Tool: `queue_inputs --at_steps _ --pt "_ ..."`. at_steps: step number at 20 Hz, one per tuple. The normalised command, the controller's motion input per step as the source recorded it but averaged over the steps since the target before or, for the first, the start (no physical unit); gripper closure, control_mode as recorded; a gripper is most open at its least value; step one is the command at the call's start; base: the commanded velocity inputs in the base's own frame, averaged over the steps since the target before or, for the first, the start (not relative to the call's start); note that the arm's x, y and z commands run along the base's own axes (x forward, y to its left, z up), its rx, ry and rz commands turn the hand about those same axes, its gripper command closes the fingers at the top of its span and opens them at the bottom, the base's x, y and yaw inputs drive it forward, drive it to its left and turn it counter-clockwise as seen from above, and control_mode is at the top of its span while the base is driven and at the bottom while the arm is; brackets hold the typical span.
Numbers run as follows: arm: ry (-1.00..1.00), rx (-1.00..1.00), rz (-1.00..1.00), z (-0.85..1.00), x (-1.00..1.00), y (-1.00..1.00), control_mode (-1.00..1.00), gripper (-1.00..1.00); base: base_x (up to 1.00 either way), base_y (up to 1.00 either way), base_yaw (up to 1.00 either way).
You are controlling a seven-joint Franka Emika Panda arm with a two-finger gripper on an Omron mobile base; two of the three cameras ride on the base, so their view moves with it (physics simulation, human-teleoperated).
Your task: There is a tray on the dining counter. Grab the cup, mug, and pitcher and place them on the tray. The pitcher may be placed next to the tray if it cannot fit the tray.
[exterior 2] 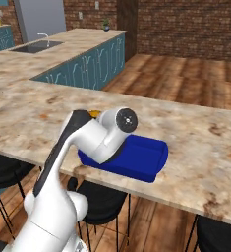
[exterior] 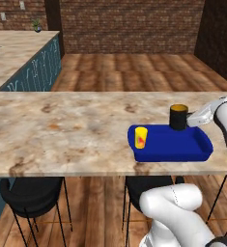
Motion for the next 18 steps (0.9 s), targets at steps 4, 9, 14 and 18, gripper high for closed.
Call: queue_inputs --at_steps 4,9,14,18 --pt "0.01 0.00 0.13 -0.32 0.42 -0.02 -1.00 1.00 0.00 0.00 0.00" --pt "0.04 0.00 0.12 -0.41 0.35 -0.01 -1.00 1.00 0.00 0.00 0.00" --pt "0.10 0.00 0.11 -0.43 0.18 0.00 -1.00 1.00 0.00 0.00 0.00" --pt "0.08 0.00 0.08 -0.47 0.15 0.00 -1.00 1.00 0.00 0.00 0.00"
